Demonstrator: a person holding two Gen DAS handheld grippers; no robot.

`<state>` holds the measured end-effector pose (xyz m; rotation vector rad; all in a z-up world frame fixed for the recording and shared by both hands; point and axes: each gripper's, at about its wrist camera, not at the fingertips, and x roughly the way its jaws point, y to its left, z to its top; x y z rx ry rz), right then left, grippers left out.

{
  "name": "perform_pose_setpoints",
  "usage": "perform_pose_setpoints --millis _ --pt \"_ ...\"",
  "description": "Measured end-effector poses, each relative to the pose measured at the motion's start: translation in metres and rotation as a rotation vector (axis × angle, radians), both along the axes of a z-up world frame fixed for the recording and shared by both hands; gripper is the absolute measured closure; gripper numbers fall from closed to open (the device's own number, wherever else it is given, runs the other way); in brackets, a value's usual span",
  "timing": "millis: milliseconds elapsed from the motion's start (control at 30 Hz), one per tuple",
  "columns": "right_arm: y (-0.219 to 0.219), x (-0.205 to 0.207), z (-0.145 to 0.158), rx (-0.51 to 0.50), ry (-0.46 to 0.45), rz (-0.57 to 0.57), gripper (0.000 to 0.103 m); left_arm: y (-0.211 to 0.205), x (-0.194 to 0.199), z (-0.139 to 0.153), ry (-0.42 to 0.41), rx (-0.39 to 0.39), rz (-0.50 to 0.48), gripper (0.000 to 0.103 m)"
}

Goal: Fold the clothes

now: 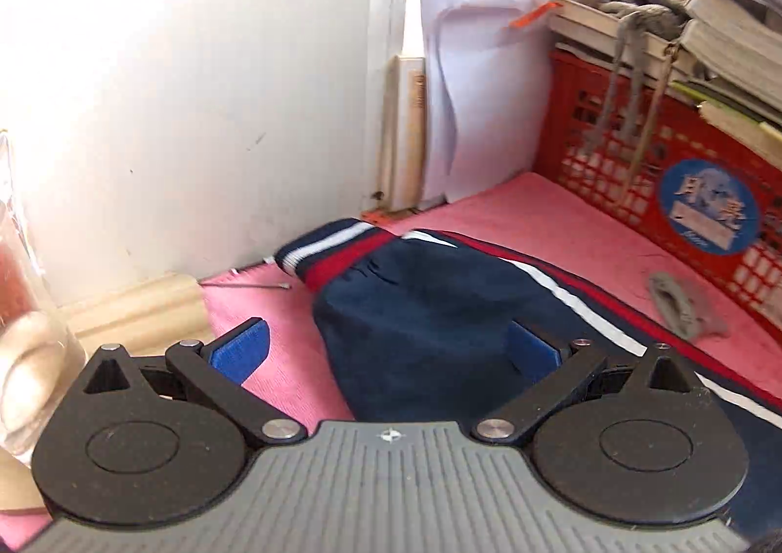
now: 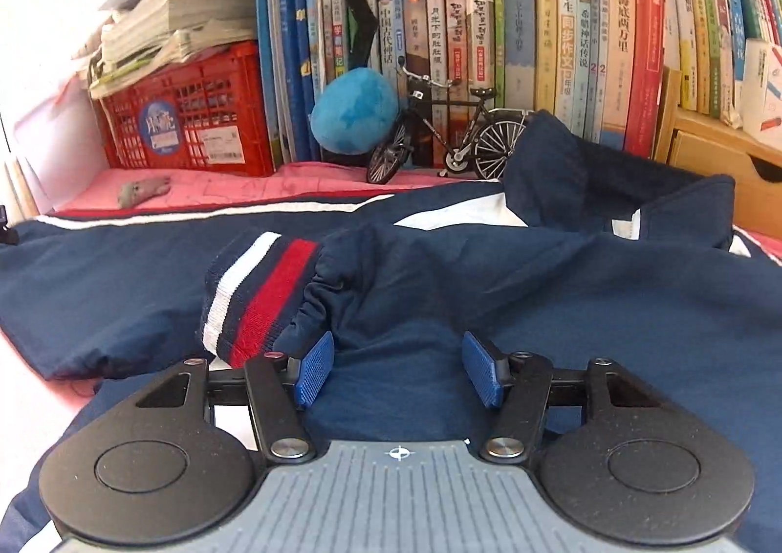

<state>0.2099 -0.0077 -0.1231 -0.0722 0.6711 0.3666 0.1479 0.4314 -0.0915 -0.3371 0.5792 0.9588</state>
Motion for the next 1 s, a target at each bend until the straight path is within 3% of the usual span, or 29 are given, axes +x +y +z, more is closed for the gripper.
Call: perform_pose_setpoints --millis 167,233,267,300,400,533,633,700,800,933,1000 --pt "0.001 0.002 -0.001 -0.002 0.001 0.0 0.043 0.015 0.01 -0.011 -0.031 -0.067 -0.039 0.003" --pt "0.001 0.002 -0.001 -0.004 0.0 -0.001 0.043 0.017 0.012 -0.009 -0.057 -0.068 -0.035 0.018" --pt "0.001 0.002 -0.001 0.0 0.001 -0.001 0.043 0.018 0.013 -0.006 -0.066 -0.067 -0.016 0.055" --pt "0.0 0.002 -0.001 0.004 0.003 -0.001 0.043 0.019 0.011 -0.002 -0.087 -0.081 -0.003 0.083" --pt "-0.001 0.003 -0.001 0.015 0.006 -0.001 0.043 0.012 -0.002 0.018 -0.217 -0.119 -0.023 0.089" --pt "-0.003 0.004 -0.001 0.03 0.011 -0.001 0.042 -0.06 -0.016 0.074 -0.364 0.02 -0.276 0.09" --pt "-0.006 0.005 -0.001 0.047 0.016 -0.002 0.04 -0.152 -0.032 0.112 -0.434 0.147 -0.509 0.09" --pt "-0.015 0.005 0.001 0.091 0.028 -0.014 0.038 -0.213 -0.043 0.12 -0.429 0.237 -0.626 0.09" --pt "-0.045 -0.002 0.009 0.171 0.076 -0.067 0.021 -0.28 -0.052 0.106 -0.38 0.284 -0.744 0.09" --pt "-0.122 -0.028 0.022 0.546 0.149 -0.064 0.005 -0.342 -0.054 0.069 -0.259 0.345 -0.858 0.09" --pt "-0.145 -0.035 0.035 0.649 0.17 0.001 0.0 -0.368 -0.055 0.053 -0.198 0.383 -0.913 0.09"
